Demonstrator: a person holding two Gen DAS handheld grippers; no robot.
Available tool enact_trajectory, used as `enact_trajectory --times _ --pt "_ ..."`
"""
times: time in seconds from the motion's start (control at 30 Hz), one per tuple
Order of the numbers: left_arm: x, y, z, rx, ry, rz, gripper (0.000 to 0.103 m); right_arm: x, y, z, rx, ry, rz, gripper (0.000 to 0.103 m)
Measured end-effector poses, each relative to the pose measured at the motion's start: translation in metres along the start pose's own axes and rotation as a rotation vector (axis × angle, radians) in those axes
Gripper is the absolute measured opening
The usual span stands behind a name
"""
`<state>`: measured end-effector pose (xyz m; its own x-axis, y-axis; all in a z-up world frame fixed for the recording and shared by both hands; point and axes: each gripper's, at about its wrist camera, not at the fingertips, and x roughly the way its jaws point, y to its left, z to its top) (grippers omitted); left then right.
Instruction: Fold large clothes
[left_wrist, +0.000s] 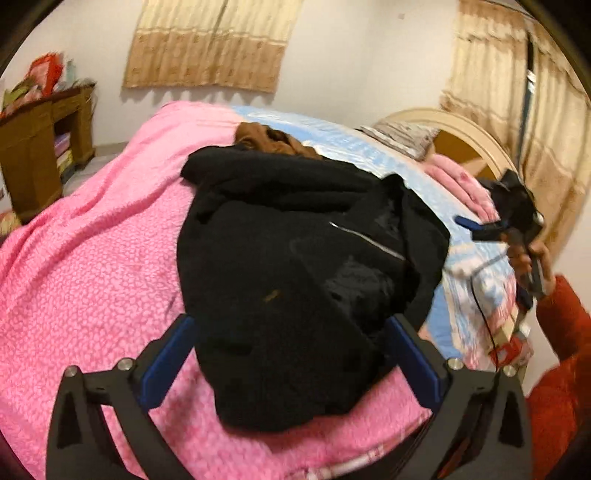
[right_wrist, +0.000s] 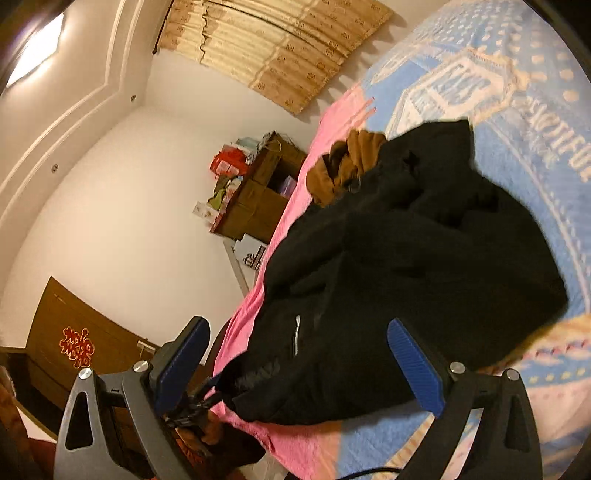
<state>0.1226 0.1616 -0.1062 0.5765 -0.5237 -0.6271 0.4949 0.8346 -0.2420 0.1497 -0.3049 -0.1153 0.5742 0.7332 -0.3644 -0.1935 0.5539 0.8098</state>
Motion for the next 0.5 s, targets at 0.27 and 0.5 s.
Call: enact_trajectory --times 0.27,0.5 --pt "0.019 -0.066 -0.034 0.464 0.099 0.171 0.097 0.016 -0.025 -0.006 0.119 -0.013 0.018 0.098" --pt "0.04 -0.04 -0.012 0.355 0.138 0.13 0.029 -0.004 -0.019 -0.007 0.084 -0.06 -0.023 0.098"
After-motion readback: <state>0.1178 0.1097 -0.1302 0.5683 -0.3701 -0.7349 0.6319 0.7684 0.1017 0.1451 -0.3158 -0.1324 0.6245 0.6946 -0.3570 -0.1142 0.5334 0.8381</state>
